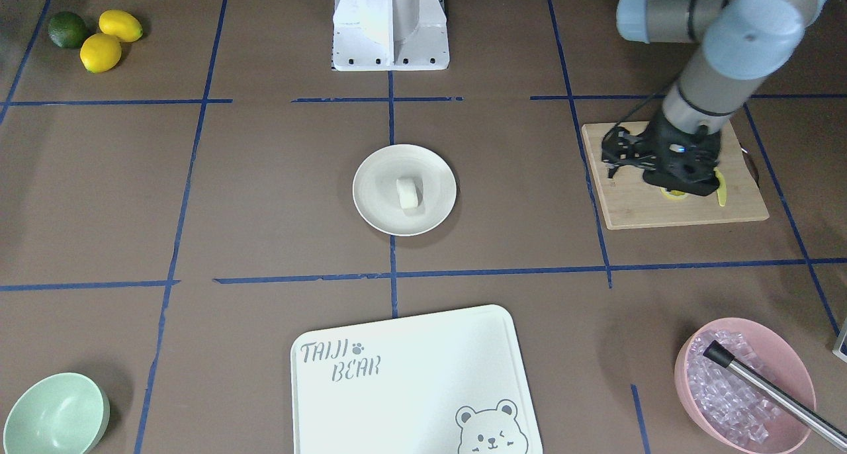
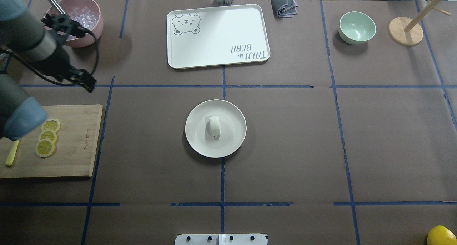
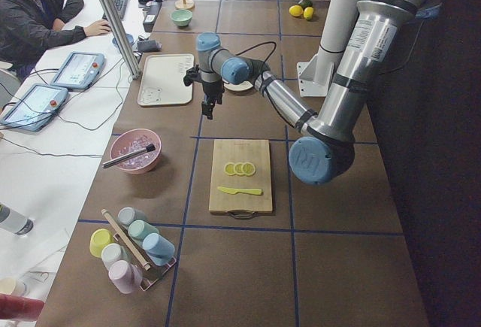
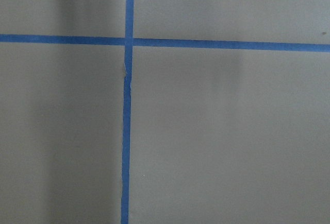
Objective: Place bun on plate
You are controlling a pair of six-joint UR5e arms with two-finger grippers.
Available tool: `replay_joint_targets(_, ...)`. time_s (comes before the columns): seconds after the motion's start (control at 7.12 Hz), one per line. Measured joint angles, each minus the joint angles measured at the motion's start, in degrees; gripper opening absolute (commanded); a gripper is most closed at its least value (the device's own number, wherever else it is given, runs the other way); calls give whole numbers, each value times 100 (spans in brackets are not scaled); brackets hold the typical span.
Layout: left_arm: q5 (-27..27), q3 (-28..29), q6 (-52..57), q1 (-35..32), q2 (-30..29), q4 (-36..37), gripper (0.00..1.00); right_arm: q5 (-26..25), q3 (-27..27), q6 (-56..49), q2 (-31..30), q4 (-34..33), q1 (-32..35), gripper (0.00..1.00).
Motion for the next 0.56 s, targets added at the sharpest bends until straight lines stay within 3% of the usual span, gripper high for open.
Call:
replay_joint_targets(0.28,-457,63,1512,-1300,975,-10,100,-1,3,-24,-2,6,0,100)
replay_joint_targets(0.56,-720,294,1933,-2321,1799,-70,100,-1,0,-37,-5,9,0,100)
